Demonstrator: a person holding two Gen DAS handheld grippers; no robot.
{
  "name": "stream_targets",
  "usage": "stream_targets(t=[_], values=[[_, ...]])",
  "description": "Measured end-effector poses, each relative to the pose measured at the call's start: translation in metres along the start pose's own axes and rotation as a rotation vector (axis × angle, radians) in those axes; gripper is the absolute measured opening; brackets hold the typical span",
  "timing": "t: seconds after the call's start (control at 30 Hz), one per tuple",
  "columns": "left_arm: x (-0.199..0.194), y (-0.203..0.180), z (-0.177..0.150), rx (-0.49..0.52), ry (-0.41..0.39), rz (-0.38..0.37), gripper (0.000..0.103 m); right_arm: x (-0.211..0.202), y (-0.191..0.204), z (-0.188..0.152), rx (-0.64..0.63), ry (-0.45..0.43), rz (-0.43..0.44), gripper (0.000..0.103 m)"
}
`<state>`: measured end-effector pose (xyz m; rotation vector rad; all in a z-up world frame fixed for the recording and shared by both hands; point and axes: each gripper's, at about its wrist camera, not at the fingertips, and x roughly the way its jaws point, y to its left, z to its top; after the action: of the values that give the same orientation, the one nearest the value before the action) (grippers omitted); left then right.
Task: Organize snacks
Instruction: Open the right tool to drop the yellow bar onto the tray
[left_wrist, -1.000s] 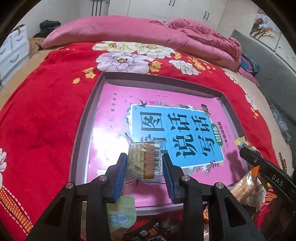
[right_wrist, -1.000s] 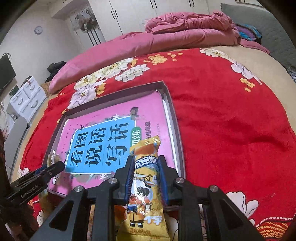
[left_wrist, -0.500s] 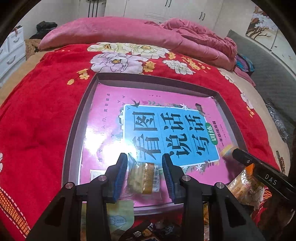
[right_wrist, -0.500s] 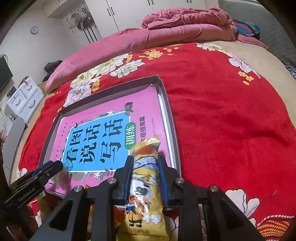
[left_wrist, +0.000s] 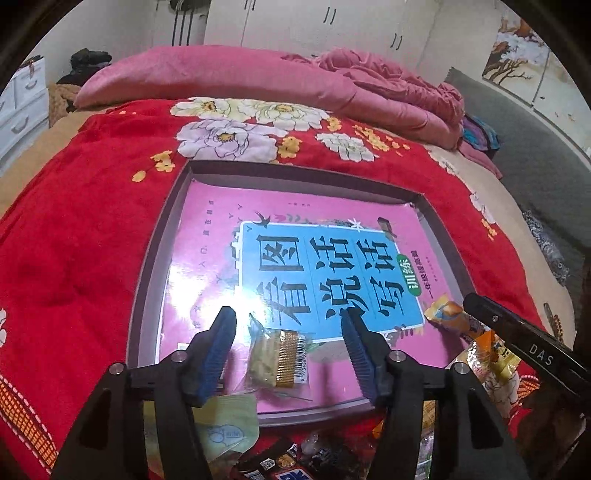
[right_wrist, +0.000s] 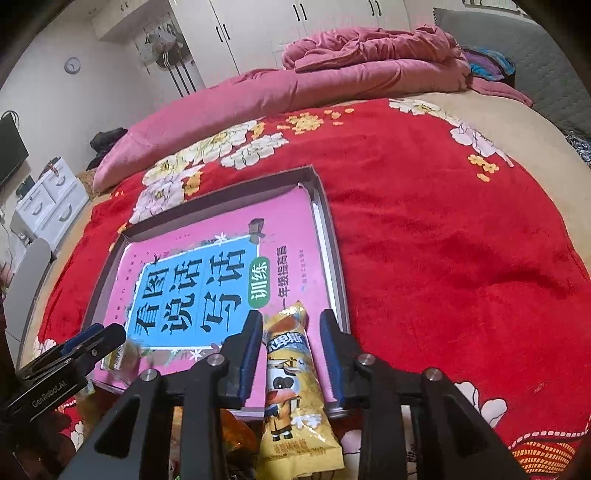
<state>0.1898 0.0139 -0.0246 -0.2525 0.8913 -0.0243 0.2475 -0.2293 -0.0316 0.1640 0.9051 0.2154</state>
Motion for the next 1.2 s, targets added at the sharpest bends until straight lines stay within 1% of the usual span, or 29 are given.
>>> stream_targets(t=[0.13, 0.2, 0.27, 0.43, 0.6, 0.8, 0.93, 1.1, 1.2], values=[[-0.007, 0.004, 0.002, -0.02, -0.021, -0.019, 0.069, -0.008, 0.0, 0.0, 0.005, -0.023, 0.016, 0.042], [-0.009, 0.006, 0.001, -0.025, -0.026, -0.022, 0.074, -0.01, 0.001, 0.001, 0.003, -0.032, 0.02, 0.045], [-0.011, 0.007, 0.001, -0.026, -0.029, -0.019, 0.075, -0.013, 0.002, 0.001, 0.0, -0.044, 0.024, 0.047], [-0.018, 0.008, 0.0, -0.023, -0.045, -0.007, 0.075, -0.02, 0.005, 0.002, -0.007, -0.068, 0.026, 0.05], [-0.023, 0.009, -0.002, -0.023, -0.044, -0.01, 0.077, -0.03, 0.012, 0.001, -0.026, -0.103, 0.021, 0.06], [-0.029, 0.01, -0.006, -0.028, -0.047, -0.003, 0.077, -0.039, 0.022, -0.003, -0.076, -0.131, -0.01, 0.063], [-0.034, 0.011, -0.009, -0.022, -0.051, 0.005, 0.077, -0.042, 0.025, -0.006, -0.09, -0.135, -0.013, 0.063], [-0.049, 0.016, -0.013, -0.037, -0.076, 0.007, 0.077, -0.048, 0.026, -0.012, -0.089, -0.135, -0.01, 0.063], [-0.053, 0.022, -0.017, -0.056, -0.066, 0.007, 0.077, -0.051, 0.027, -0.015, -0.093, -0.13, -0.005, 0.063]])
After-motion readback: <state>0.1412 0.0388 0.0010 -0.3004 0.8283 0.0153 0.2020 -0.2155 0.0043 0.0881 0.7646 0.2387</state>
